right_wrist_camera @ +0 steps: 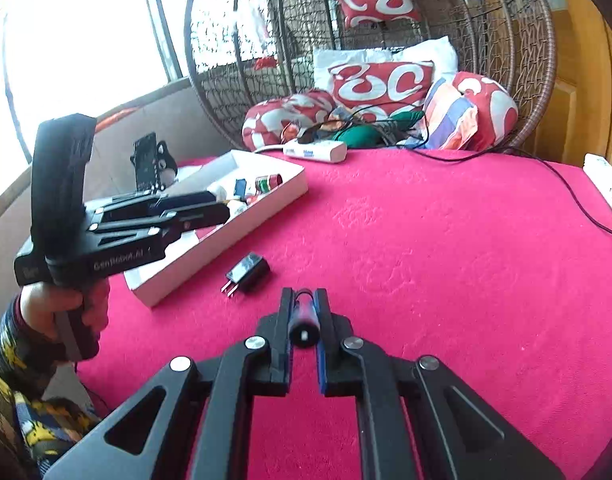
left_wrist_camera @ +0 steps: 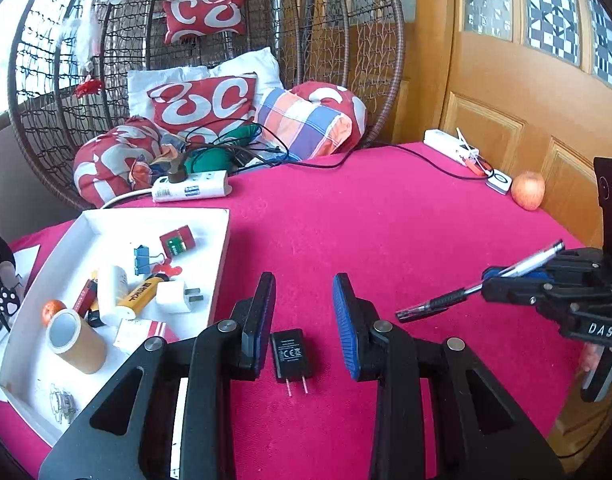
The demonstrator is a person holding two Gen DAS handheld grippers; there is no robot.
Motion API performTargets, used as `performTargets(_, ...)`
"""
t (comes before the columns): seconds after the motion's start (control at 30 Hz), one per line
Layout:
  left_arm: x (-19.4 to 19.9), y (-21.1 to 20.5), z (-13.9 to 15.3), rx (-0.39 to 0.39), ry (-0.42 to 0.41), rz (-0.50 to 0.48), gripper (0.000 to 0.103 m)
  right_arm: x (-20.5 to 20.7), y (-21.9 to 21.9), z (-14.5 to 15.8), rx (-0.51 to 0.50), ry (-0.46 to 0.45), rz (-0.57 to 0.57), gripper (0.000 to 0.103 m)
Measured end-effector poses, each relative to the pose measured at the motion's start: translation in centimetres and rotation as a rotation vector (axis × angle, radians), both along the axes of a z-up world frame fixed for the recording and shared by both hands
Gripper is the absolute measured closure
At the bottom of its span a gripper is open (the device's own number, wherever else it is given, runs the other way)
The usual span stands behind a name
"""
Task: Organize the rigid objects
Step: 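Grasp the black charger with the left gripper while the right gripper grasps the black pen, then carry the black charger and black pen over the tray with both grippers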
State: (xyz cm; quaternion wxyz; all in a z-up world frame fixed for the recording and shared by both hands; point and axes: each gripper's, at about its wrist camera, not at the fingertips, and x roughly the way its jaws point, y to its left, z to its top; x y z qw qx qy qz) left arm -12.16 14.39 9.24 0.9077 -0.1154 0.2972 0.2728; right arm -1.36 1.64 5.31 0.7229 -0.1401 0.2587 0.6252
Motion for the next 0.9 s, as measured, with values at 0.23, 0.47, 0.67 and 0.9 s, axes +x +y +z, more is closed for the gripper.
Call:
performTargets(0.23, -0.7, 1.9, -2.2, -0.107, 0.045, -0.008, 0.071, 1.1, -1.1, 1.2, 0.075, 0.054, -0.045, 0.097)
performTargets(0.47, 2.4, 0.1, -5.8, -0.134, 0.162, -0.018, 0.067, 1.7, -3.0, 0.8, 0.109, 0.103, -0.076, 0.096)
performTargets(0.67, 3.7, 0.3, -7.4, -0.099, 0.227, 0.054, 0.067, 1.6, -4.0, 1.2, 0.150, 0.113, -0.080, 0.096)
performTargets(0.9, 3.4, -0.1, -7.0, -0.116, 0.197, 0.044, 0.067, 1.5, -4.5, 1.8, 0.182, 0.117, -0.084, 0.096)
